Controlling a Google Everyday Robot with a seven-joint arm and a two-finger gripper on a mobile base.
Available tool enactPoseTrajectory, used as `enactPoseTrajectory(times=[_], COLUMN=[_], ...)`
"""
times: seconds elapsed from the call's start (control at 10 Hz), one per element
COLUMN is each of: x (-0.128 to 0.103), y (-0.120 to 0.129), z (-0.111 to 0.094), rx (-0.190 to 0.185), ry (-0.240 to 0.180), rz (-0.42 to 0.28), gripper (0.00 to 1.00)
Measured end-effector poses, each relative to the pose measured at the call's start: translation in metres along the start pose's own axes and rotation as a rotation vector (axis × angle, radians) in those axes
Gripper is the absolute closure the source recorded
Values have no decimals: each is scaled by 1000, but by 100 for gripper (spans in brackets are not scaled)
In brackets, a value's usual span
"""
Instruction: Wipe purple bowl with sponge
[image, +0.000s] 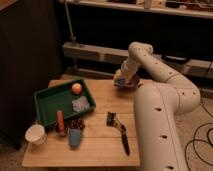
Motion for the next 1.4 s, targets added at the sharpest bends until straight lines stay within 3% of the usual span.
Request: enactPoseTrajectory(times=[1.0, 1.2, 1.4], x=[-2, -11, -11], y=[-2, -21, -51], z=[-2, -12, -35], rx=[1, 9, 18], ry=[1, -17, -37], rz=[1, 9, 16], gripper=[100, 100, 100])
